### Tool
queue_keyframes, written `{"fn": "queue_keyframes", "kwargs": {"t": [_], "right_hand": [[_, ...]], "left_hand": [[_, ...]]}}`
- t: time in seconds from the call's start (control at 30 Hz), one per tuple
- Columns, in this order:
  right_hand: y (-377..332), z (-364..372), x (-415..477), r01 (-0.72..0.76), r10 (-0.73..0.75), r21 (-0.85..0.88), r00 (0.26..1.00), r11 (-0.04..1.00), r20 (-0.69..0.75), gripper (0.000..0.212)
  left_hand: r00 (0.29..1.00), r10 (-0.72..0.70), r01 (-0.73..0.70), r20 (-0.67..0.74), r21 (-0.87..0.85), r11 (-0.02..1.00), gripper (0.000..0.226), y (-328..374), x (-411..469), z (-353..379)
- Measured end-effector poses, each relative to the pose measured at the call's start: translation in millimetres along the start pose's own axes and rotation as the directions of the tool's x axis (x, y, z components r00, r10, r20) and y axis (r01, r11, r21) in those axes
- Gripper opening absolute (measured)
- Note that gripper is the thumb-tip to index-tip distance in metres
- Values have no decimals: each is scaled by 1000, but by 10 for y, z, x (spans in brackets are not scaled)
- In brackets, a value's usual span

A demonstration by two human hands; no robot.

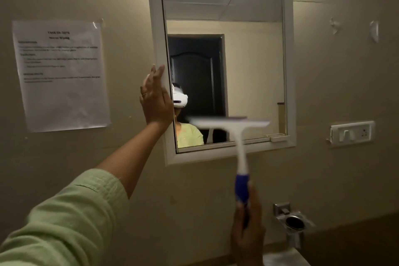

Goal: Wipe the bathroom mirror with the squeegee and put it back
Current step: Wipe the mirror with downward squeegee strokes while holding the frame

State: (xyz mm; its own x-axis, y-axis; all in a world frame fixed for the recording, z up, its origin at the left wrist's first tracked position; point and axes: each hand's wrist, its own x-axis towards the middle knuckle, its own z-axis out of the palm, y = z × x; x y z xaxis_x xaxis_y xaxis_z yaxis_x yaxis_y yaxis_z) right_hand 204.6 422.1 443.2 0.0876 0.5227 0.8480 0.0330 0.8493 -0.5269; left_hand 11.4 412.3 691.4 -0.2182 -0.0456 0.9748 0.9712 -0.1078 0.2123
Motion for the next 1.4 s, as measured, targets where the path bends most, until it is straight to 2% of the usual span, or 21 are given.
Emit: {"fn": "queue_keyframes", "kwargs": {"t": [0.1,0.17,0.27,0.4,0.57,0.9,1.4], "right_hand": [[-360,-135,812,78,-56,183,991,980,-121,45],[-577,-211,1408,157,-135,189,983,969,-124,46],[-762,-261,2086,271,-260,100,959,957,-109,54],[-855,-243,2700,366,-366,-10,926,930,-96,53],[-982,-106,3190,361,-367,-73,923,930,-112,50],[-1116,60,3598,401,-410,-99,905,911,-111,48],[-739,-46,3200,401,-410,-128,911,907,-48,52]], "left_hand": [[1000,-6,6,10,3,1000,44,14,-3,-10],[1000,-10,10,22,2,1000,44,11,-2,-15],[1000,-4,5,26,-7,1000,44,-3,4,6],[1000,24,-24,4,-23,999,46,-65,24,38],[1000,8,-8,7,-8,1000,44,-76,8,38],[1000,-5,6,12,-17,1000,44,-33,3,18],[1000,-4,5,16,-56,998,45,-53,-2,36]]}}
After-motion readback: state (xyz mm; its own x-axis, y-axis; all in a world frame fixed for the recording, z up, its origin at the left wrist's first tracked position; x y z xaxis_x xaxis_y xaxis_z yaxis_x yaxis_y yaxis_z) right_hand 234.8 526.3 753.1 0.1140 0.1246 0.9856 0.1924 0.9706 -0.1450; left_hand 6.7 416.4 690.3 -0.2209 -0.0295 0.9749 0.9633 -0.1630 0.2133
